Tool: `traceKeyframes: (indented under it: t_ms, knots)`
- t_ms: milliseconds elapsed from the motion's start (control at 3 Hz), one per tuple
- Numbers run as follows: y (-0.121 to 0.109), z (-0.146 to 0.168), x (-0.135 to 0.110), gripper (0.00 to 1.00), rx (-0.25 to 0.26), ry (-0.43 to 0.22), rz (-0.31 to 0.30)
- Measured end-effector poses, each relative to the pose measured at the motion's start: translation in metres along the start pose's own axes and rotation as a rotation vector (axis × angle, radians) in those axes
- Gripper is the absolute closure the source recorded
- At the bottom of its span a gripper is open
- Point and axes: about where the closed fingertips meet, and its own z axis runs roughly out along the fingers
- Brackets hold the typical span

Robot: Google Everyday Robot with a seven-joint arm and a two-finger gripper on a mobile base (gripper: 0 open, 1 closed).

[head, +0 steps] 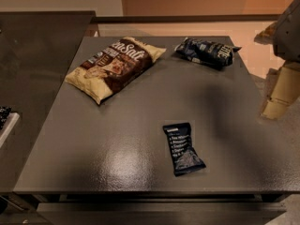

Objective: Move blue chip bag near rxbar blueberry

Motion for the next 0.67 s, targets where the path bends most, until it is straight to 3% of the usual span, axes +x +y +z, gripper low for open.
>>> traceKeyframes:
  t_ms: [333, 667]
  knots:
    - [-0.002, 0.001, -0.001, 0.00, -0.002, -0.003, -0.003]
    - [-0.025, 0.016, 0.001, 0.00, -0.003, -0.019, 0.016]
